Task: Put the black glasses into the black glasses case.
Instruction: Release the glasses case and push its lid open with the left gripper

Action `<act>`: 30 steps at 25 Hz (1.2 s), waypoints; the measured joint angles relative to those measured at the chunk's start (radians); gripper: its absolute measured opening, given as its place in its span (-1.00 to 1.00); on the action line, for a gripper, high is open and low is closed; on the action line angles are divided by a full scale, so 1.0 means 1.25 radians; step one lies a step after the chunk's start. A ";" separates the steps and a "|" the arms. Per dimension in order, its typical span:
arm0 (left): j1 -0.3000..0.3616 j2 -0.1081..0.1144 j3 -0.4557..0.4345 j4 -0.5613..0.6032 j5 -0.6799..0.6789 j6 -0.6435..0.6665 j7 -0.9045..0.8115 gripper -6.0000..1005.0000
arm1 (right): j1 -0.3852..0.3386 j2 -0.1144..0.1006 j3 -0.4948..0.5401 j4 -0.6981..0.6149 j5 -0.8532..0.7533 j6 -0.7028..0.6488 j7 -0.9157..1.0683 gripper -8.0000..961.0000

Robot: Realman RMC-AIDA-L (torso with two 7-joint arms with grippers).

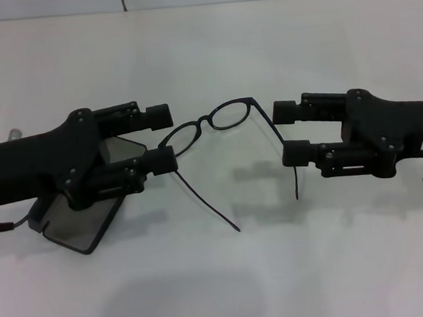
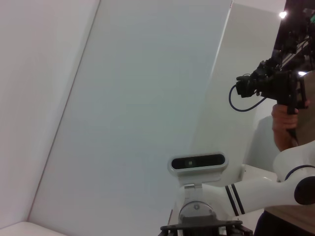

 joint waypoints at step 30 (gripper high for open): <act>0.031 -0.078 0.238 1.039 0.701 -0.228 -1.007 0.32 | -0.172 0.012 0.224 0.008 -0.030 -0.016 -0.176 0.45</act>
